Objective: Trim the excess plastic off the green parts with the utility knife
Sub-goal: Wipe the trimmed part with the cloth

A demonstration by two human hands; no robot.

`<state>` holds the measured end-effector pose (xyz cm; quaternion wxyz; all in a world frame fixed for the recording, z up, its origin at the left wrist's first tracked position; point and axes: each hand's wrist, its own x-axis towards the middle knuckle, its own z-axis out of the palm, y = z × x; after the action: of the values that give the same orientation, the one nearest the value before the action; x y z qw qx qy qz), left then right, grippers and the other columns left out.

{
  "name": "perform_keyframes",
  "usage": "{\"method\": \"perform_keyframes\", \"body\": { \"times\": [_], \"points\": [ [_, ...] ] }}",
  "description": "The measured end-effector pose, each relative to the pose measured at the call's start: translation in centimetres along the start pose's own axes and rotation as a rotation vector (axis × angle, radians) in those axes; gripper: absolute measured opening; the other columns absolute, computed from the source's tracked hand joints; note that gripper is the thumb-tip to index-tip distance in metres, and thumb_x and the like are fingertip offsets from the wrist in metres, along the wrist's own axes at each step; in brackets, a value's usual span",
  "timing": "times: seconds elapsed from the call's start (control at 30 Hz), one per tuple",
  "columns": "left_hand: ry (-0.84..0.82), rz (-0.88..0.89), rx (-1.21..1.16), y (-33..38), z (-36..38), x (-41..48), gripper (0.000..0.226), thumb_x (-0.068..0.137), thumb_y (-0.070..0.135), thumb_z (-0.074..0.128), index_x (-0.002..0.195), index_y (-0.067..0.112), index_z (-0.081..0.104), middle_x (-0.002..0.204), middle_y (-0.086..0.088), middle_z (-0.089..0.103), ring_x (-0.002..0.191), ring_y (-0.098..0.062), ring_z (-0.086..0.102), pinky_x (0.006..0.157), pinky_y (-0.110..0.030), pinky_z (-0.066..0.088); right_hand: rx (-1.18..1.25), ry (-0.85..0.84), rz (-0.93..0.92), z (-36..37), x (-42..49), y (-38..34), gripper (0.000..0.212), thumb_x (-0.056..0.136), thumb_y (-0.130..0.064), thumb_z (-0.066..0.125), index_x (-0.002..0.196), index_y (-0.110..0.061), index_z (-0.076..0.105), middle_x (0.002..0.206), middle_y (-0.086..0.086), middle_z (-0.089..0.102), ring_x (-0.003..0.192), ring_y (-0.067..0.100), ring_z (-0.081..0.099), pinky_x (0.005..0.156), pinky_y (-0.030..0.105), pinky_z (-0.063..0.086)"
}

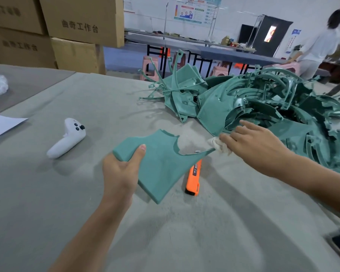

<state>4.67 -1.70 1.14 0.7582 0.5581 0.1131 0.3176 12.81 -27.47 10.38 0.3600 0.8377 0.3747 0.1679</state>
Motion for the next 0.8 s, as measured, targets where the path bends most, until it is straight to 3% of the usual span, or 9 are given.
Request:
{"method": "perform_keyframes", "body": {
  "times": [0.1, 0.17, 0.3, 0.33, 0.43, 0.53, 0.6, 0.67, 0.8],
  "points": [
    [0.053, -0.003, 0.008, -0.2, -0.1, 0.1, 0.023, 0.086, 0.008, 0.072, 0.069, 0.024, 0.076, 0.079, 0.008, 0.075, 0.073, -0.006, 0.071, 0.061, -0.019, 0.054, 0.535, 0.232, 0.031, -0.3, -0.2, -0.5, 0.070, 0.074, 0.017, 0.050, 0.135, -0.017, 0.056, 0.111, -0.003, 0.071, 0.105, 0.017, 0.064, 0.120, 0.034, 0.023],
    [0.108, 0.004, 0.014, -0.4, 0.3, -0.1, 0.026, 0.085, 0.010, 0.073, 0.066, 0.028, 0.075, 0.074, 0.015, 0.074, 0.068, 0.000, 0.068, 0.058, -0.015, 0.051, 0.887, 0.565, 0.174, -0.6, -0.7, -2.4, 0.069, 0.068, 0.022, 0.055, 0.125, -0.017, 0.064, 0.098, -0.005, 0.072, 0.083, 0.010, 0.064, 0.092, 0.019, 0.047],
    [0.191, -0.085, -0.158, -0.5, 0.4, -0.2, 0.017, 0.087, 0.011, 0.071, 0.076, 0.024, 0.076, 0.081, 0.011, 0.075, 0.076, -0.003, 0.070, 0.061, -0.018, 0.053, 1.038, 0.849, 0.536, -1.0, -0.6, -6.3, 0.031, 0.076, -0.004, 0.052, 0.103, -0.011, 0.066, 0.067, -0.014, 0.055, 0.064, 0.005, 0.054, 0.060, 0.001, 0.035],
    [0.195, -0.135, -0.256, -0.4, 0.3, -0.1, 0.011, 0.087, 0.010, 0.070, 0.084, 0.020, 0.074, 0.087, 0.007, 0.076, 0.082, -0.007, 0.072, 0.063, -0.021, 0.055, 1.116, 0.833, 0.702, -0.8, -0.2, -7.0, 0.013, 0.083, -0.008, 0.057, 0.092, -0.007, 0.066, 0.061, -0.015, 0.051, 0.062, 0.012, 0.053, 0.057, 0.004, 0.034],
    [0.157, -0.232, -0.468, -0.2, 0.2, 0.3, 0.011, 0.090, 0.009, 0.064, 0.098, 0.017, 0.068, 0.095, 0.003, 0.076, 0.086, -0.011, 0.072, 0.063, -0.025, 0.056, 1.766, 0.665, 1.071, -1.1, 1.4, -9.3, 0.022, 0.100, -0.028, 0.056, 0.089, -0.011, 0.063, 0.069, -0.011, 0.064, 0.064, 0.010, 0.061, 0.063, 0.019, 0.047],
    [0.117, -0.260, -0.498, 0.0, 0.6, 0.0, 0.013, 0.090, 0.011, 0.063, 0.102, 0.015, 0.067, 0.098, 0.001, 0.076, 0.087, -0.013, 0.072, 0.064, -0.026, 0.057, 2.643, 0.453, 0.850, -3.6, 3.5, -11.8, 0.047, 0.091, -0.049, 0.051, 0.118, -0.012, 0.063, 0.105, 0.006, 0.073, 0.090, 0.018, 0.072, 0.073, 0.034, 0.059],
    [0.106, -0.245, -0.462, -0.1, 0.7, -0.3, 0.021, 0.086, 0.017, 0.066, 0.107, 0.013, 0.067, 0.104, -0.003, 0.075, 0.092, -0.016, 0.071, 0.068, -0.028, 0.058, 2.797, 0.407, 0.749, -5.1, 4.7, -13.3, 0.048, 0.090, -0.046, 0.056, 0.124, -0.012, 0.063, 0.110, 0.012, 0.071, 0.088, 0.019, 0.074, 0.071, 0.037, 0.061],
    [0.112, -0.222, -0.434, 0.0, 0.5, -0.2, 0.020, 0.087, 0.020, 0.067, 0.106, 0.015, 0.068, 0.106, -0.003, 0.074, 0.095, -0.017, 0.071, 0.069, -0.029, 0.058, 2.816, 0.423, 0.729, -5.9, 5.7, -14.4, 0.029, 0.096, -0.025, 0.060, 0.121, -0.011, 0.062, 0.116, 0.012, 0.070, 0.100, 0.026, 0.072, 0.086, 0.050, 0.058],
    [0.071, -0.245, -0.353, 0.1, 0.1, 0.0, 0.011, 0.091, 0.023, 0.064, 0.098, 0.020, 0.071, 0.104, -0.001, 0.075, 0.096, -0.017, 0.071, 0.075, -0.033, 0.056, 2.981, 0.428, 0.661, -6.0, 6.0, -15.5, 0.025, 0.098, -0.016, 0.056, 0.121, -0.009, 0.062, 0.116, 0.011, 0.072, 0.108, 0.028, 0.069, 0.092, 0.048, 0.055]
  ]
}}
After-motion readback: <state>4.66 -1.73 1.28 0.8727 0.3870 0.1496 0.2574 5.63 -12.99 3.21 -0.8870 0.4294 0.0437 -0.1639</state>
